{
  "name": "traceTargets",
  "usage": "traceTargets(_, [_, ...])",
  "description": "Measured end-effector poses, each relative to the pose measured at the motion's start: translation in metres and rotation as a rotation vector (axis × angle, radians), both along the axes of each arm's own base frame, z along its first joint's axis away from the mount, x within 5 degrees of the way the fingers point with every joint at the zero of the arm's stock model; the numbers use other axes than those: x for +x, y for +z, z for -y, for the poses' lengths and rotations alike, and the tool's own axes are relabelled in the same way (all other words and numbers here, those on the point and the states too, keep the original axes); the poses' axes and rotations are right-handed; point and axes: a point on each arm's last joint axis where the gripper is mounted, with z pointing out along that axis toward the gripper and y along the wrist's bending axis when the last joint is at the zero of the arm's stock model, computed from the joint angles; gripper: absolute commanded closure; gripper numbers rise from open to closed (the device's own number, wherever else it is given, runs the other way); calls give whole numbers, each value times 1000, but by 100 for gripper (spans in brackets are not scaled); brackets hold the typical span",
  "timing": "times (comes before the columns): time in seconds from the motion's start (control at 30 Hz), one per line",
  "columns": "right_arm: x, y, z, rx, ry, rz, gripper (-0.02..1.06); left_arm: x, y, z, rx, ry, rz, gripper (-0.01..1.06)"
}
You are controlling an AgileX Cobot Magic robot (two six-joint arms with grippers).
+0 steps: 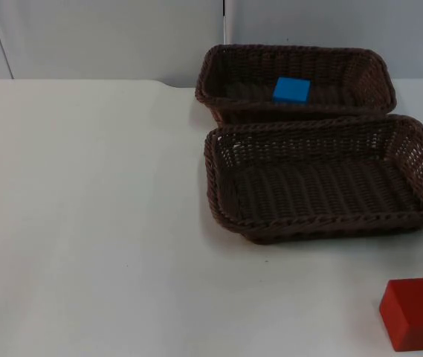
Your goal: Pick up one cube with the left hand and place it into the upper basket. Pick up one cube with the right hand and place it into the lower basket.
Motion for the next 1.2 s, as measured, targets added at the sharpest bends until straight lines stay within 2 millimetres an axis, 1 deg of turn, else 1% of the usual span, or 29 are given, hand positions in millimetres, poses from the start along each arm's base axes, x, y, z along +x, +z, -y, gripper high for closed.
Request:
traceTargets(0.07, [3,-6,-13,-25,16,9,-1,0,0,0,-2,0,-1,26])
traceTargets(0.13, [5,-8,-15,-30,20,16,-1,0,0,0,-2,0,-1,26])
traceTargets(0.17, [7,-11,-21,-37,26,28,-1,0,0,0,-2,0,-1,26])
traceTargets(0.2, [10,-16,-28,-37,24,49,-1,0,0,0,-2,0,-1,26])
traceTargets(0.27, [15,-25,-33,-39,13,57,-1,0,0,0,-4,0,-1,26])
traceTargets(0.33, [16,-27,-33,-40,9,56,-1,0,0,0,-4,0,-1,26])
traceTargets(0.43, [21,-41,-35,-63,10,47,-1,0,0,0,-4,0,-1,26])
traceTargets(0.47, [21,-41,-35,-63,10,47,-1,0,0,0,-4,0,-1,26])
traceTargets(0.63, [27,-57,-37,-91,11,52,-1,0,0,0,-4,0,-1,26])
traceTargets(0.7, [29,-61,-38,-90,10,57,-1,0,0,0,-4,0,-1,26])
traceTargets(0.77, [32,-70,-41,-80,6,66,-1,0,0,0,-4,0,-1,26])
traceTargets(0.8, [32,-70,-41,-80,6,66,-1,0,0,0,-4,0,-1,26])
traceTargets(0.93, [36,-90,-43,-86,0,46,0,0,0,0,-4,0,-1,26])
traceTargets(0.97, [36,-96,-44,-90,4,38,1,0,0,0,-4,0,-1,26])
traceTargets(1.0, [36,-96,-44,-90,4,38,3,0,0,0,-4,0,-1,26])
traceTargets(1.03, [36,-101,-44,-94,1,29,3,0,0,0,-4,0,-1,26])
traceTargets(1.13, [37,-111,-45,-96,4,19,16,0,0,0,-4,0,-1,26])
traceTargets(1.17, [37,-111,-45,-96,4,19,21,0,0,0,-4,0,-1,26])
traceTargets(1.2, [37,-112,-45,-97,5,16,21,0,0,0,-4,0,-1,26])
